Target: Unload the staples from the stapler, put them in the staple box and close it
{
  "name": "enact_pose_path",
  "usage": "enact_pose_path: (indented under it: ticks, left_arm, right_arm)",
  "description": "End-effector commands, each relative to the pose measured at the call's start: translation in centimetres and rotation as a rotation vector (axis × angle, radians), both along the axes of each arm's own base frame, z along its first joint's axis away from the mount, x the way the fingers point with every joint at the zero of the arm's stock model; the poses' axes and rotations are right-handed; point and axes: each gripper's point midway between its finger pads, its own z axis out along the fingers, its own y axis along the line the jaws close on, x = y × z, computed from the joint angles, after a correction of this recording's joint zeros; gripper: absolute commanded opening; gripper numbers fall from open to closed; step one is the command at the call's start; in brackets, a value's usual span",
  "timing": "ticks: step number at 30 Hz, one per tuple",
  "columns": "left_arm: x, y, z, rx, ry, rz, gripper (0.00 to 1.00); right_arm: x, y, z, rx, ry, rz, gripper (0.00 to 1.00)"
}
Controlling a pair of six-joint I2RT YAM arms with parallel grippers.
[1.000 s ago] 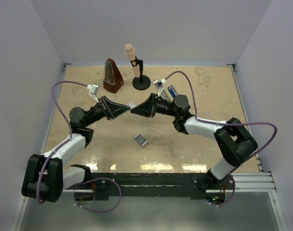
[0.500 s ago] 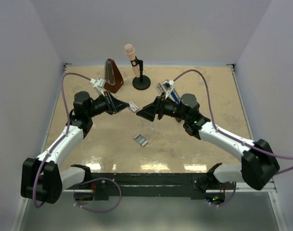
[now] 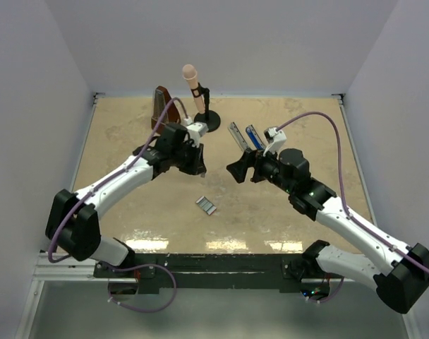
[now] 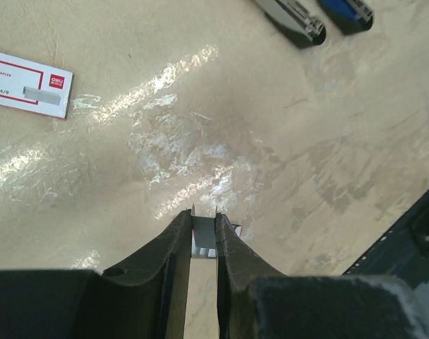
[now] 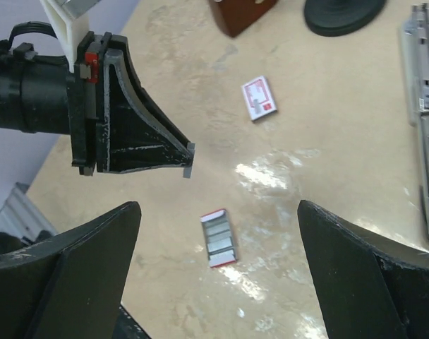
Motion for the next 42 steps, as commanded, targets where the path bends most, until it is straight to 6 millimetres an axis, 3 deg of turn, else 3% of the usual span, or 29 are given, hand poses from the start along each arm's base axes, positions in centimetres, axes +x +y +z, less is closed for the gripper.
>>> enact_pose_path:
  ticks: [1,6,15,42]
  left_arm:
    - [0.0,0.8,-2.3,0.301,-0.027,-0.043,0.13]
    - [-1.9,-1.2,-4.9,0.407,0.005,-0.139,0.13]
    - [-3.8,-2.0,-8.9,0.552,0.048,-0.218,0.13]
    - [-5.5,-2.4,-11.5,0.581,0.092,-0.281,0.14]
  right_arm:
    - [0.4,-3.3,0.5,-0.049,-0.048,-0.137,0.99]
    - [0.2,-4.8,1.5,-0.042,-0.076,-0.200,0.99]
    - [-0.1,-6.7,2.8,-0.004,-0.108,-0.286,0.99]
    - [0.2,-6.9,2.9,0.005,-0.111,-0.306,0.99]
